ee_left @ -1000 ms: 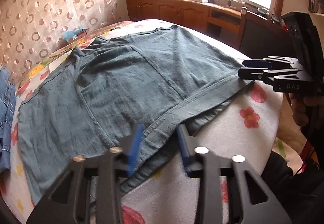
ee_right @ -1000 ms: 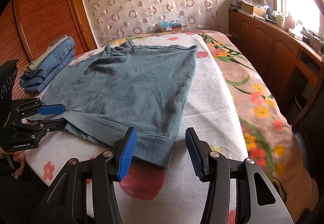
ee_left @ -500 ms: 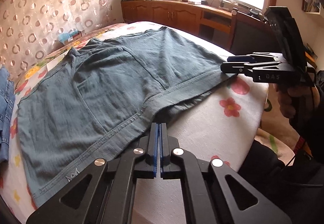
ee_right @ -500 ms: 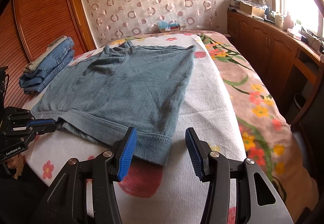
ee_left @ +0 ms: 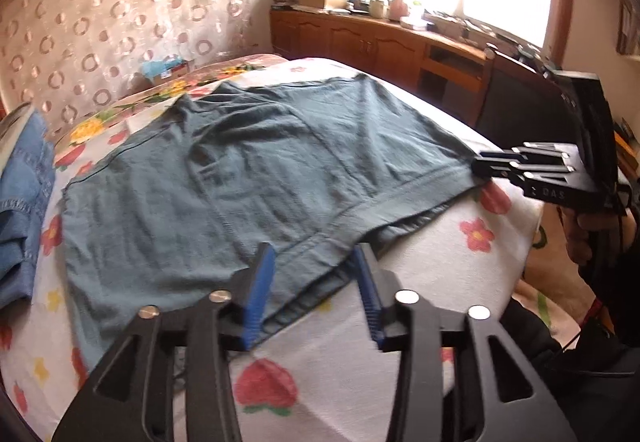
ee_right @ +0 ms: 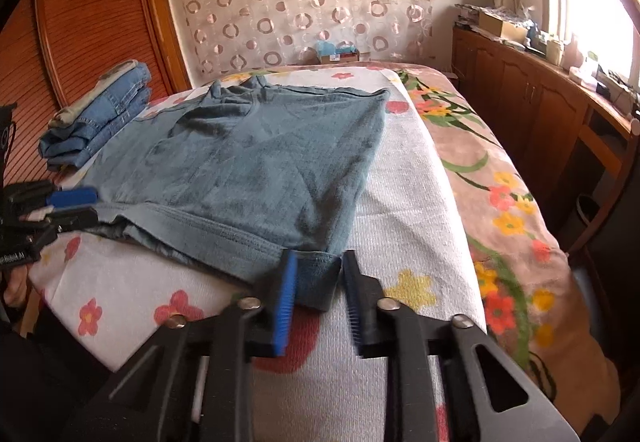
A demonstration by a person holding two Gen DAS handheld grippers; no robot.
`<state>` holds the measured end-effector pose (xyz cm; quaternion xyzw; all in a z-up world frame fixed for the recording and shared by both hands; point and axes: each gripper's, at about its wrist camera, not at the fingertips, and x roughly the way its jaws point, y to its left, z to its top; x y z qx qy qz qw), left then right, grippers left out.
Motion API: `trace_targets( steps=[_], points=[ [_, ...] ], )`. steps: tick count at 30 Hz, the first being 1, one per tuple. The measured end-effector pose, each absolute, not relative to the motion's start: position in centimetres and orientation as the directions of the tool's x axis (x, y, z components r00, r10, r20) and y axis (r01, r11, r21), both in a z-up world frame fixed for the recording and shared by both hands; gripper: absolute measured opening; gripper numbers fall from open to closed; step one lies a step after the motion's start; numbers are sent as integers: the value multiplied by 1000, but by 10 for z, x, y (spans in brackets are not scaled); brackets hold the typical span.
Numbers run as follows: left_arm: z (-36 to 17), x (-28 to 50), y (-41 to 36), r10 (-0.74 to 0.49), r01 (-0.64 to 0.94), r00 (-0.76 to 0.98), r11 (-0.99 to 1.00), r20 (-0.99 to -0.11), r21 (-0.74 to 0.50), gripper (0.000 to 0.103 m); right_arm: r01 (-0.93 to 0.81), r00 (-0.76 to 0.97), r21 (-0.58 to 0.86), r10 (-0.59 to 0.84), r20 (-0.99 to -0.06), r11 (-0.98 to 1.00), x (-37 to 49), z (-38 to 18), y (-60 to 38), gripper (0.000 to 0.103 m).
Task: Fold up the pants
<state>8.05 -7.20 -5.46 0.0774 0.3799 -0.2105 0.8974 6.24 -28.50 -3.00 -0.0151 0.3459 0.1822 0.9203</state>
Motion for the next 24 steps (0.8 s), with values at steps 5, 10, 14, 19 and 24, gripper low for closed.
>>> trace_targets(
  steps=[5, 10, 14, 19, 24],
  points=[
    [-50, 81, -45, -280, 359, 667, 933, -691, -32, 76, -350, 700, 81, 318, -640, 933, 59, -28, -288, 8],
    [-51, 72, -8, -214, 257, 700, 966, -681, -40, 76, -350, 699, 106, 334, -632, 931, 58, -28, -291, 10],
    [-58, 66, 20, -166, 187, 704, 981, -690, -45, 75, -351, 705, 107, 338, -624, 930, 55, -26, -290, 13],
    [-69, 60, 47, -123, 123, 692, 991, -711, -52, 69, -353, 721, 97, 337, -605, 930, 54, -23, -286, 22],
    [-78, 59, 56, -117, 97, 681, 993, -723, -70, 62, -368, 729, 89, 346, -590, 926, 53, -21, -280, 37]
  ],
)
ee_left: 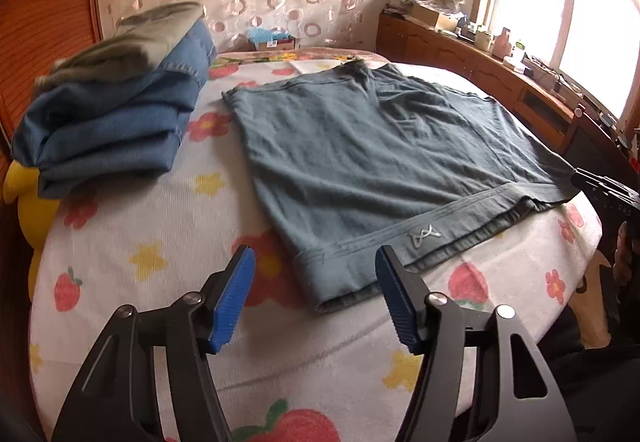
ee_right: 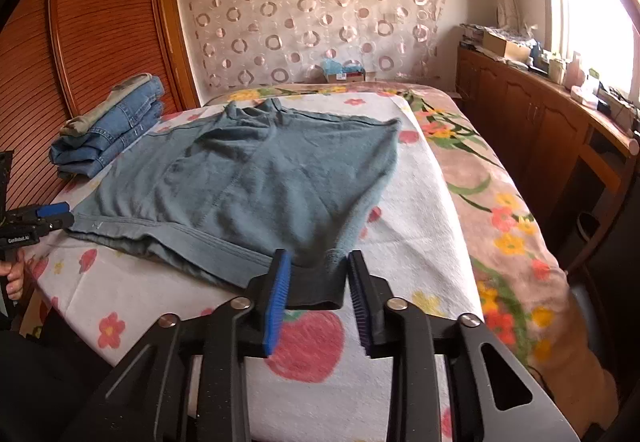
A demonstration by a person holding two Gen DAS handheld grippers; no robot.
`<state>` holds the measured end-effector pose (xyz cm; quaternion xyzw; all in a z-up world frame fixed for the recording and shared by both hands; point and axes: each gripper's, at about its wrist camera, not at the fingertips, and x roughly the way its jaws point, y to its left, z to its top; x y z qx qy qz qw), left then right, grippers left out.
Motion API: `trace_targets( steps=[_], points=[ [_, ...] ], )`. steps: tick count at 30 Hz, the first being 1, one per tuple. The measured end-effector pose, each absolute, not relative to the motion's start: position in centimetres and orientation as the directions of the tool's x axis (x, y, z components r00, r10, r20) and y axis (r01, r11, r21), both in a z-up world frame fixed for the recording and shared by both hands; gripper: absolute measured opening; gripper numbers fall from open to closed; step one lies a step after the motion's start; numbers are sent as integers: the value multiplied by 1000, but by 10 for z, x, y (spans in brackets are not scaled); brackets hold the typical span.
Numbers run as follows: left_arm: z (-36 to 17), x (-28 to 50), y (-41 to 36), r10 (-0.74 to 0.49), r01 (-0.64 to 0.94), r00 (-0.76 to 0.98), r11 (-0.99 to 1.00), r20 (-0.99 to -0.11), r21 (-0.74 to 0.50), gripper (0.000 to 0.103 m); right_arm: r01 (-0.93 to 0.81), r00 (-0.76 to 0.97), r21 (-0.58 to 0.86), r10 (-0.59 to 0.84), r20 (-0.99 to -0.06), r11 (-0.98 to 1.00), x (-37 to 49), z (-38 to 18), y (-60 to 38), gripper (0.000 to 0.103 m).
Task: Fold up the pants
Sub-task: 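Move the left gripper to a leg hem corner and grasp it, then lift the leg hem with the left gripper, fold it over the other leg, and release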
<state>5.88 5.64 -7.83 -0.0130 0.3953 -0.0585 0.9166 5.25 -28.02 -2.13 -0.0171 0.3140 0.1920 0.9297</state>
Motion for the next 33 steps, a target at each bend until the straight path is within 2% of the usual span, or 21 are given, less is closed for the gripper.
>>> trace_targets(
  steps=[2, 3, 8, 13, 15, 24, 33],
  points=[
    [-82, 58, 57, -123, 98, 673, 992, -729, -77, 59, -371, 730, 86, 348, -588, 925, 54, -22, -278, 41],
    [-84, 57, 57, -128, 102, 669, 992, -732, -81, 54, -371, 730, 85, 347, -589, 925, 55, -22, -278, 43],
    [-86, 54, 57, -124, 101, 671, 992, -731, -75, 43, -370, 729, 79, 342, -594, 926, 56, -24, -276, 45],
    [-84, 55, 55, -134, 110, 675, 991, -726, -80, 17, -365, 726, 86, 341, -596, 927, 57, -24, -277, 45],
    [-80, 56, 54, -128, 109, 681, 991, -721, -74, 11, -362, 725, 89, 340, -598, 928, 58, -25, -277, 45],
    [-49, 63, 31, -164, 179, 714, 983, -681, -49, 8, -366, 719, 113, 358, -596, 924, 57, -27, -281, 45],
    [-18, 91, -39, -258, 330, 711, 944, -654, -14, 8, -359, 721, 140, 369, -587, 923, 55, -31, -292, 45]
  ],
)
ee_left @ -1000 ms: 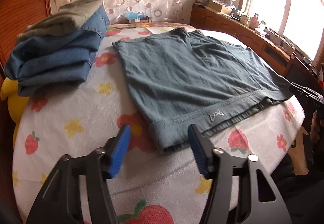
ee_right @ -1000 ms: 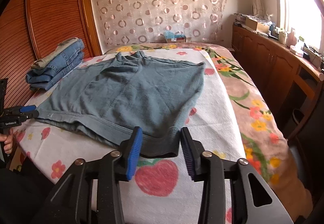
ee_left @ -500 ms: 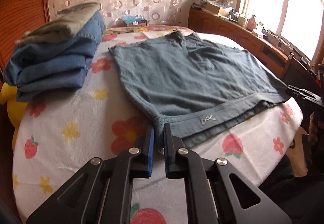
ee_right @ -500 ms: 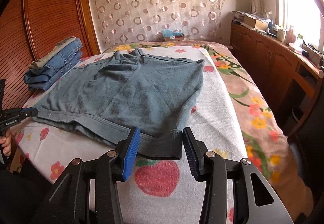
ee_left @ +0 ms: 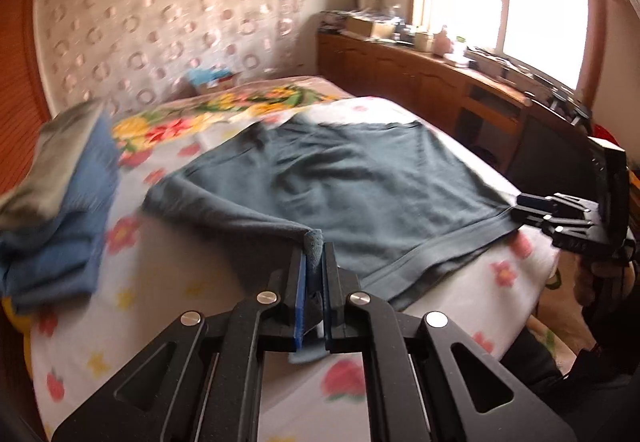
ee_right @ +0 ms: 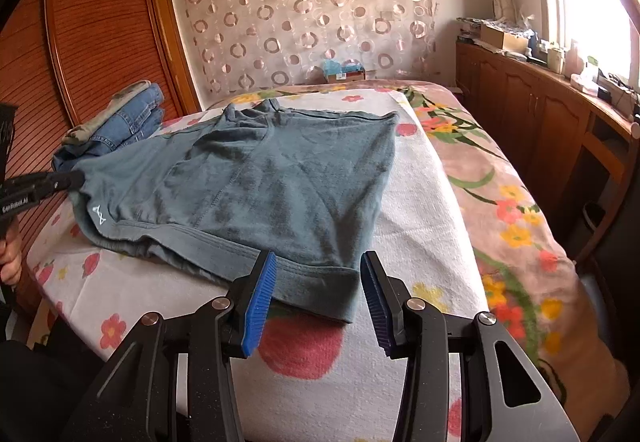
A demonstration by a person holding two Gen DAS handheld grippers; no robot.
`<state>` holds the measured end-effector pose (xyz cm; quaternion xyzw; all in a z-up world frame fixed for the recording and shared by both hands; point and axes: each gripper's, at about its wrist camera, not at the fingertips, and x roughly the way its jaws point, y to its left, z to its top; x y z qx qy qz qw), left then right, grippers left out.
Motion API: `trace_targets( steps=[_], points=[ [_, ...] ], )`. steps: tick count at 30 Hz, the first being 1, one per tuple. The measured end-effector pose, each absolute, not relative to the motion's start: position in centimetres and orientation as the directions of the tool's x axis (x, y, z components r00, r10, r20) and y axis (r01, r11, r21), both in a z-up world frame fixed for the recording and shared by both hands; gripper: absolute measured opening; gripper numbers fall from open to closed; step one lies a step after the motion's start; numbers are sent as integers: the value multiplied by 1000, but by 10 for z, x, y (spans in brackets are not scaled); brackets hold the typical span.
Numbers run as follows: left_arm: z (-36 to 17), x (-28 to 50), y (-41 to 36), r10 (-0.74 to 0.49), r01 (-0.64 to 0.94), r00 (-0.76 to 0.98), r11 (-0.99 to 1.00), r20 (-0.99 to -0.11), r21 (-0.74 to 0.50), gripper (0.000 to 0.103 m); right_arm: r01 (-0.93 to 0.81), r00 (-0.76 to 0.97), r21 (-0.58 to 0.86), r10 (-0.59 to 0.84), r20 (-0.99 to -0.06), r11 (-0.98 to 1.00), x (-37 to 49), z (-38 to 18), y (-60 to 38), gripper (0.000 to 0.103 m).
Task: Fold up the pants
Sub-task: 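Lift the leg hem with the left gripper, fold it over the other leg, and release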
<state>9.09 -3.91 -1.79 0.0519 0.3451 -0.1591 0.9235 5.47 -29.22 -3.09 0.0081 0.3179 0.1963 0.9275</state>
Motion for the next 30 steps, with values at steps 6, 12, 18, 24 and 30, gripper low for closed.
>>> trace_targets(
  steps=[6, 12, 18, 24, 30],
  points=[
    [-6, 107, -89, -307, 414, 694, 910, -651, 12, 8, -355, 727, 159, 379, -572, 921, 52, -30, -299, 45],
    [-1, 118, -126, -344, 469, 668, 883, -660, 14, 8, -357, 731, 169, 387, -562, 919, 52, -32, -304, 45],
    [2, 127, -158, -364, 509, 649, 860, -668, 27, 8, -357, 728, 180, 394, -561, 916, 52, -36, -306, 45],
    [-2, 132, -175, -374, 524, 622, 852, -688, 10, 8, -352, 730, 188, 394, -558, 917, 53, -37, -309, 45],
    [-3, 129, -173, -356, 504, 628, 864, -692, 13, 26, -349, 733, 189, 393, -555, 918, 51, -37, -308, 45]
  ],
)
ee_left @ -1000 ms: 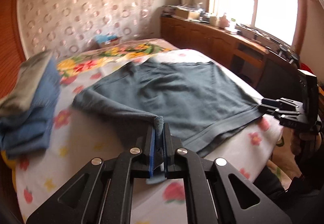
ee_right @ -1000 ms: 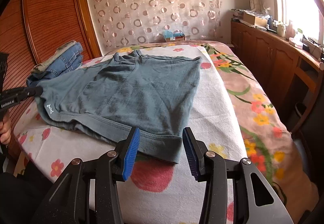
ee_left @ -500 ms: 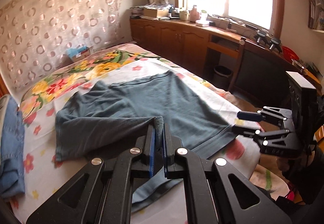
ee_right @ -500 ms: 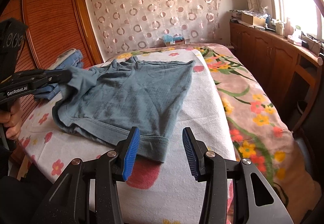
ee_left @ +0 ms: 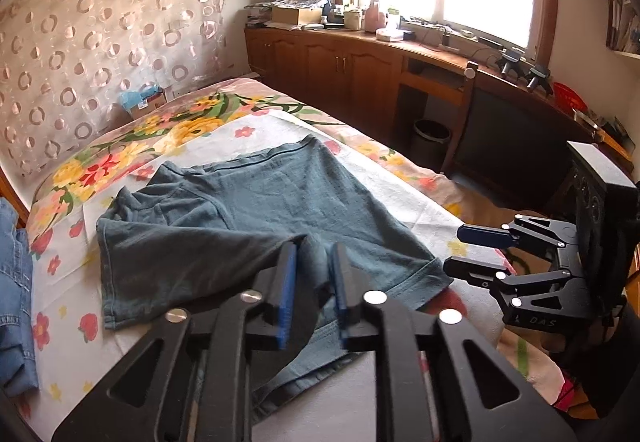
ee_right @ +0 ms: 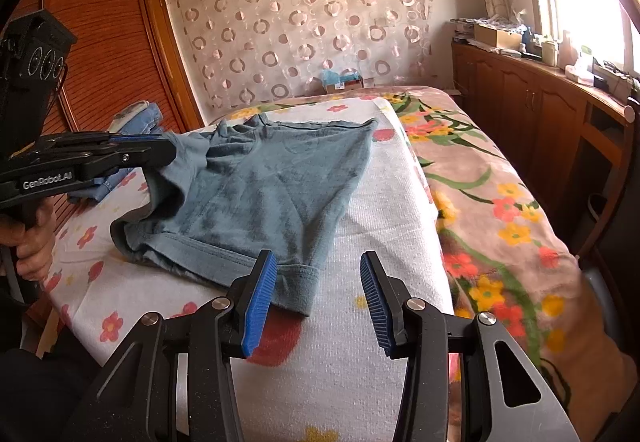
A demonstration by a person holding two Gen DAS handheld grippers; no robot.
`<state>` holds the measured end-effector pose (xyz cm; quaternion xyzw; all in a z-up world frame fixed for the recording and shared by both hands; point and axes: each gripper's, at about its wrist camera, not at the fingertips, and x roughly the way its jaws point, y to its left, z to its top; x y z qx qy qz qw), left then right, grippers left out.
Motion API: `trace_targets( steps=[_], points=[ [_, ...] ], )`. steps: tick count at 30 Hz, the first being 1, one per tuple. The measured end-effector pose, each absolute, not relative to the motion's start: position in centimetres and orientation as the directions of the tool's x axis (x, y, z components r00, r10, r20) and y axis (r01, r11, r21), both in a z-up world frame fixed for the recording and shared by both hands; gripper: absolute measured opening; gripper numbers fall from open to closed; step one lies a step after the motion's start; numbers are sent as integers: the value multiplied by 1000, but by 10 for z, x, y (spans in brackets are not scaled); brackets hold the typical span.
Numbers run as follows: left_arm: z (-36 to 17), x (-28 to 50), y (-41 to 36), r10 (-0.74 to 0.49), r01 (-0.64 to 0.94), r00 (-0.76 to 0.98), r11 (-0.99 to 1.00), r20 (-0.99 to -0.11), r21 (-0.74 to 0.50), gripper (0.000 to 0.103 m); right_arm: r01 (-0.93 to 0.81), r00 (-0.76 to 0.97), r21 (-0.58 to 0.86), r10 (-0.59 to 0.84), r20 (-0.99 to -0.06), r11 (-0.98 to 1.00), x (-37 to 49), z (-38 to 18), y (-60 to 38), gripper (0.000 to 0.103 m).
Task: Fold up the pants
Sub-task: 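Lift the leg hem with the left gripper, fold it over the other leg, and release, then grasp the folded leg's hem with the right gripper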
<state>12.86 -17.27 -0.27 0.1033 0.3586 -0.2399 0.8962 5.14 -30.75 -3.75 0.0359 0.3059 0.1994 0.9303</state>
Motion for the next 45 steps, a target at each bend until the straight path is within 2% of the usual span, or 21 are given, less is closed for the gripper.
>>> trace_targets(
  steps=[1, 2, 5, 7, 14, 15, 19, 27, 29, 31, 33, 45],
  points=[
    [-2, 127, -172, -359, 505, 629, 863, -690, 11, 38, -349, 733, 188, 393, -555, 918, 52, -38, -306, 45],
    [0, 124, -170, -361, 505, 634, 863, -684, 12, 44, -350, 733, 189, 393, -555, 918, 52, -38, -305, 45],
    [4, 118, -162, -359, 499, 651, 867, -669, 20, 54, -354, 731, 195, 401, -553, 915, 54, -38, -301, 45],
    [4, 116, -154, -347, 479, 669, 878, -657, 24, 64, -364, 729, 197, 410, -548, 910, 55, -37, -298, 45],
    [-14, 120, -119, -276, 397, 688, 917, -671, 30, 64, -412, 709, 201, 451, -542, 889, 73, -36, -281, 45],
    [-17, 121, -115, -266, 386, 689, 922, -674, 31, 64, -421, 702, 205, 460, -543, 884, 77, -36, -277, 40],
    [-32, 121, -97, -247, 355, 680, 935, -690, 15, 64, -460, 672, 200, 486, -559, 865, 95, -40, -261, 34],
    [-49, 116, -76, -234, 327, 665, 945, -709, -5, 64, -475, 629, 189, 482, -610, 859, 121, -44, -244, 33],
    [-52, 115, -73, -232, 322, 665, 947, -710, -9, 64, -478, 625, 184, 480, -615, 859, 120, -41, -244, 24],
    [-54, 115, -68, -232, 316, 663, 949, -712, -14, 64, -488, 607, 192, 489, -626, 851, 121, -41, -241, 10],
    [-56, 114, -65, -231, 311, 662, 950, -713, -19, 64, -501, 599, 198, 502, -624, 843, 120, -38, -240, 7],
    [-53, 103, -60, -257, 320, 673, 947, -694, -41, 64, -496, 684, 167, 501, -530, 852, 87, -3, -271, 5]
  ],
)
